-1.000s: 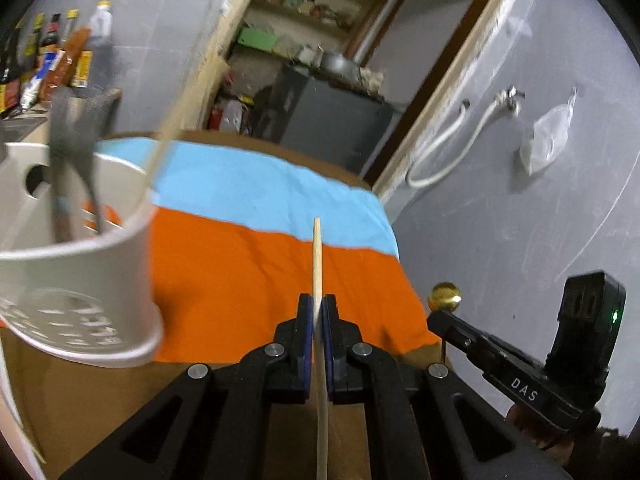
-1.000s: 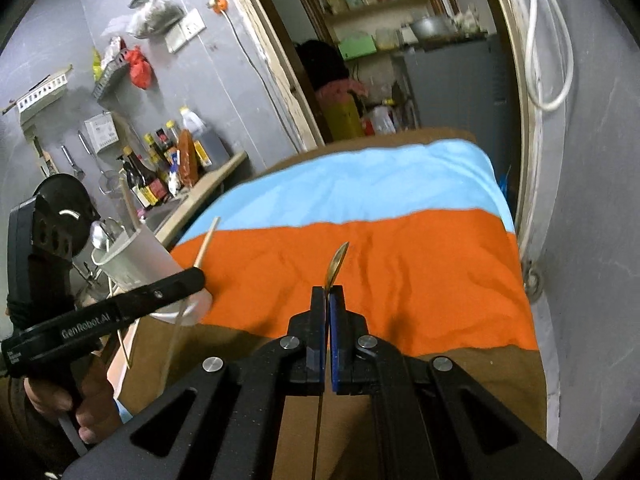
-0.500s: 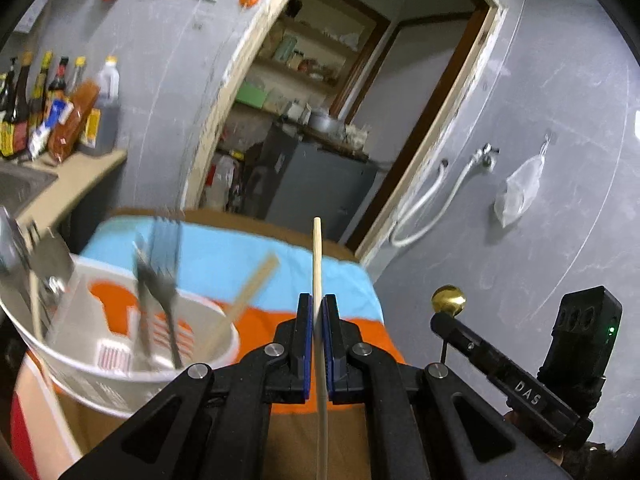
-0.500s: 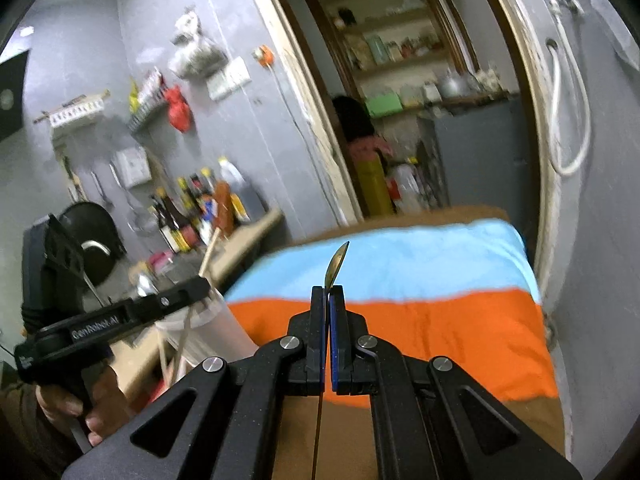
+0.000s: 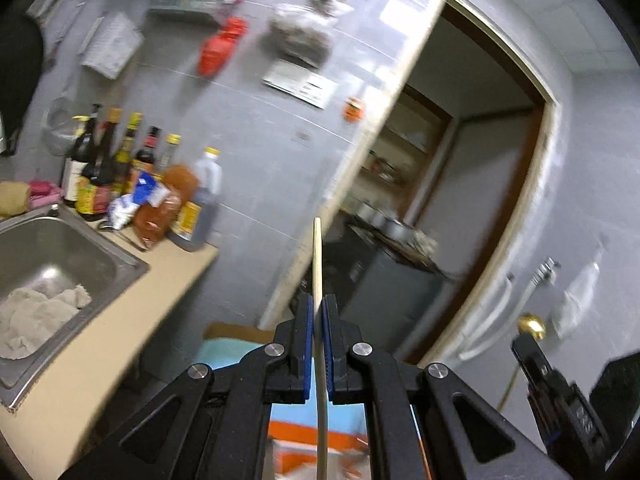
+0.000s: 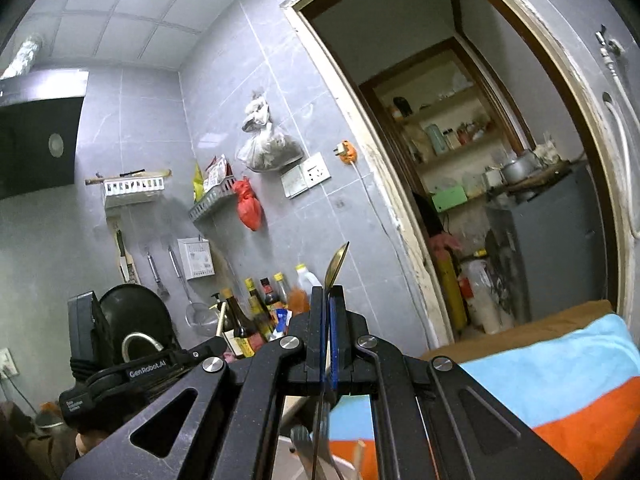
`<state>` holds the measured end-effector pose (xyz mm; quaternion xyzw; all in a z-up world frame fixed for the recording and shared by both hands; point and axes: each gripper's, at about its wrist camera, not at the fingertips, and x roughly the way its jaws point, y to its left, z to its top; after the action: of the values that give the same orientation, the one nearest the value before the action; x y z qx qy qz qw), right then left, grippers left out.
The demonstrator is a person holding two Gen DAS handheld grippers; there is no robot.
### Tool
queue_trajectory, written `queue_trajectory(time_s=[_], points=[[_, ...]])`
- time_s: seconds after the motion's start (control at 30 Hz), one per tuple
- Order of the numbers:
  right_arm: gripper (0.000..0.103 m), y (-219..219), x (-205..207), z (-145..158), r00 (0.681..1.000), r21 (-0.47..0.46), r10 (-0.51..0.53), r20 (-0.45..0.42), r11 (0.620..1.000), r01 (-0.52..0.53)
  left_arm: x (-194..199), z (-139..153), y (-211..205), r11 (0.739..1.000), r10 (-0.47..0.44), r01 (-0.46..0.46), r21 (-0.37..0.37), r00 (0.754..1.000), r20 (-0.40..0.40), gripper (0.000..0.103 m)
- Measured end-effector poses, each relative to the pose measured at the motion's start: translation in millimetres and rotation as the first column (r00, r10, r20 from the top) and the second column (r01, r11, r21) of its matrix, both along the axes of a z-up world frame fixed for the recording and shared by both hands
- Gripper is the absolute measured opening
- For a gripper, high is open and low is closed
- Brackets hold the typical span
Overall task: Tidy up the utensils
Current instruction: 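Lift the chopstick and gold spoon and drop both into the caddy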
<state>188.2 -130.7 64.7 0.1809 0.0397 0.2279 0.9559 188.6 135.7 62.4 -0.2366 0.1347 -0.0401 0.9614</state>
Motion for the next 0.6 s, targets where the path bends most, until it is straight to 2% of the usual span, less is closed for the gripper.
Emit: queue_trajectory(time_s=[0.07,0.17,0.37,0.6], points=[[0.002,13.7,5.6,-7.0,1.000,-0.023,-0.004,0.005,1.000,0.004,7.9,-9.7,9.9,0.999,0.036,-0.036,-0.013,0.999,0.005,0.005],[0.002,26.6,10.3,-19.8,1.000,-0.062,-0.008,0.004,0.998,0.008,11.3,-23.5,12.1,0.997,0.078,-0.078,0.011,0.997,0.023,0.005],[0.002,36.1,13.0,-38.9,1.000,-0.101,-0.010,-0.005,0.995,0.010,15.1,-35.4,14.4,0.996,0.086,-0.087,0.021,0.995,0.047,0.005],[0.002,42.4,10.8,-44.9,1.000,-0.146,-0.003,0.009,0.989,0.004,3.5,-41.2,-3.5,0.986,0.107,-0.121,0.111,0.986,0.127,0.005]])
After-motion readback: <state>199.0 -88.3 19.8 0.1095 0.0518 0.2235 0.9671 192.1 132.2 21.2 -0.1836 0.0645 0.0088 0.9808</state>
